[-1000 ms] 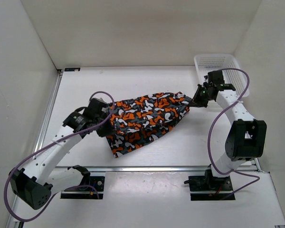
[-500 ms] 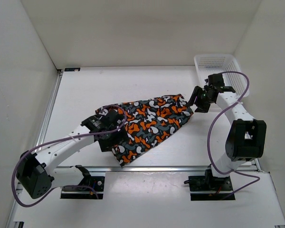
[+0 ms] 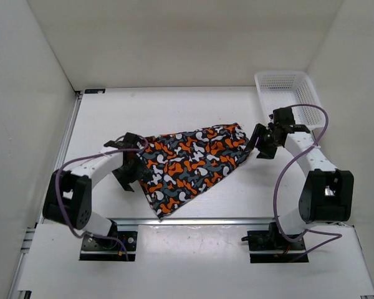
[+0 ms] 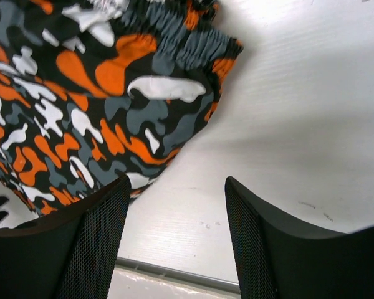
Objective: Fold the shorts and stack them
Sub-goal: Fold the shorts
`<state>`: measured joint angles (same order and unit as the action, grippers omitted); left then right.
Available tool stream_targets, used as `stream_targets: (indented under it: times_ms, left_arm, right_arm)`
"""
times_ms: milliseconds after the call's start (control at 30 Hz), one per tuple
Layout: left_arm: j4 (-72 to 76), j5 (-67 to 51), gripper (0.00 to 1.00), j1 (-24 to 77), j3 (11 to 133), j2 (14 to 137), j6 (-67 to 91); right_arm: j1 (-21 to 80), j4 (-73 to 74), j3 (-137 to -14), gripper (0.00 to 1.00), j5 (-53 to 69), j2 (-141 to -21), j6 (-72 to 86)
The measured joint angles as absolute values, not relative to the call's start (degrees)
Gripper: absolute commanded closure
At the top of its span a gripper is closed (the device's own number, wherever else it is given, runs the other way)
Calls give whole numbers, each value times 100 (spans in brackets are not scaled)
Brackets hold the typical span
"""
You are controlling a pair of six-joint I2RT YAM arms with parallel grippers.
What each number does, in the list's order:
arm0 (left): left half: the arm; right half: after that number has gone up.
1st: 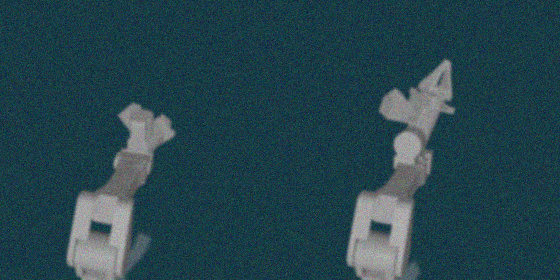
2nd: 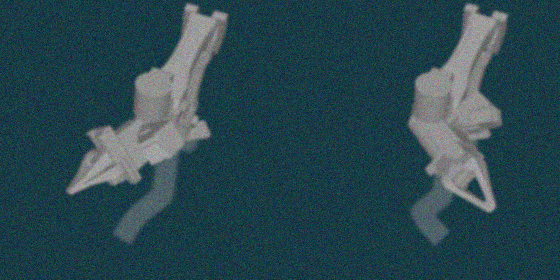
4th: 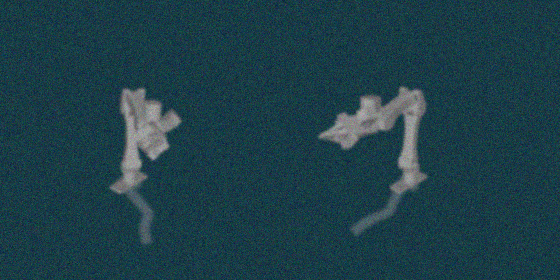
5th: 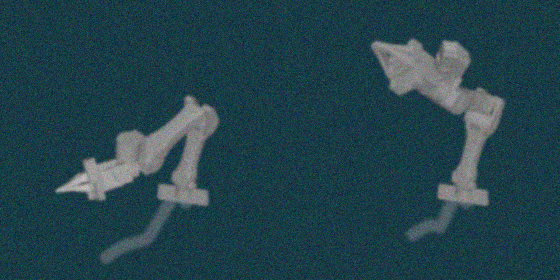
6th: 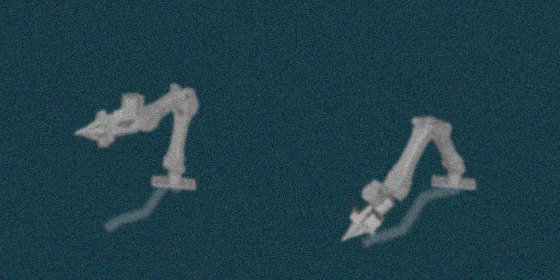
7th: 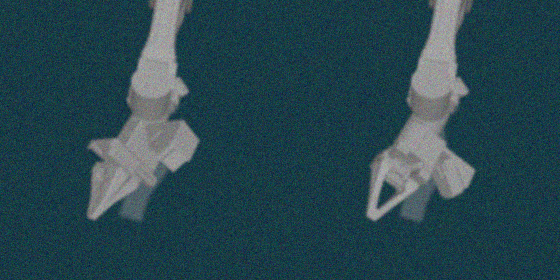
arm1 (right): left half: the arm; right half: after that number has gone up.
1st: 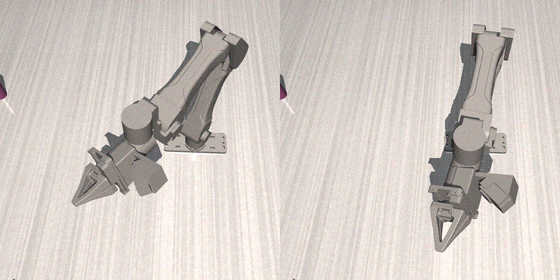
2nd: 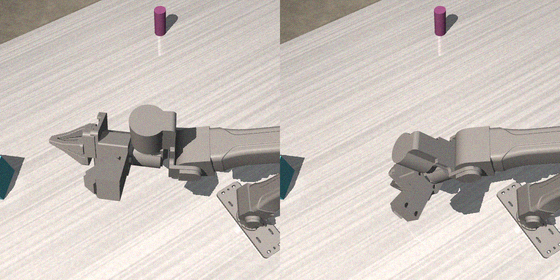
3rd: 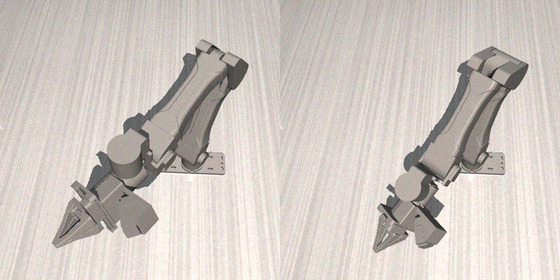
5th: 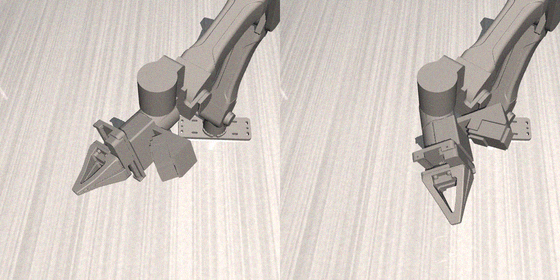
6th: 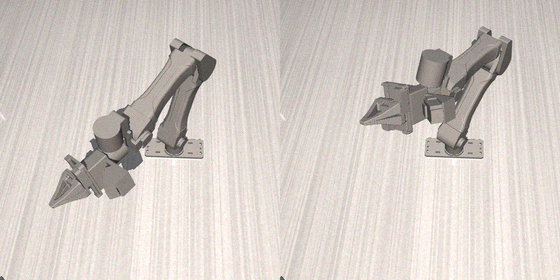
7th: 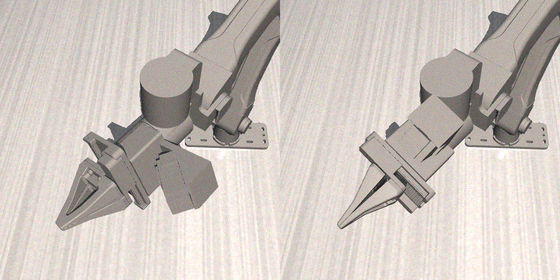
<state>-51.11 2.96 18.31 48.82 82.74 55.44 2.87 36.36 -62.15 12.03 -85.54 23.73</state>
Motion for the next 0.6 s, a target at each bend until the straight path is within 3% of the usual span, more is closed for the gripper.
stream_targets:
  times_ms: [67,200,333,400,500,600]
  left_arm:
    - [-5052,233,27,1610,5116,8571,5343]
    - [-5046,235,45,1000,6062,8827,4864]
    - [-4956,298,47,635,7452,9594,4381]
    - [-4950,316,33,607,7955,10106,4165]
    - [-5017,351,21,657,8377,10842,3927]
    - [-5240,349,20,694,8396,11233,3824]
  right_arm:
    - [329,3634,-6104,33,1221,-8401,2383]
    - [399,3627,-5900,33,1282,-8228,2401]
    - [403,3636,-5789,33,1343,-8211,2403]
    - [423,3640,-5784,33,1354,-8211,2403]
    - [425,3642,-5784,33,1367,-8211,2401]
    - [429,3651,-5787,33,1382,-8211,2399]
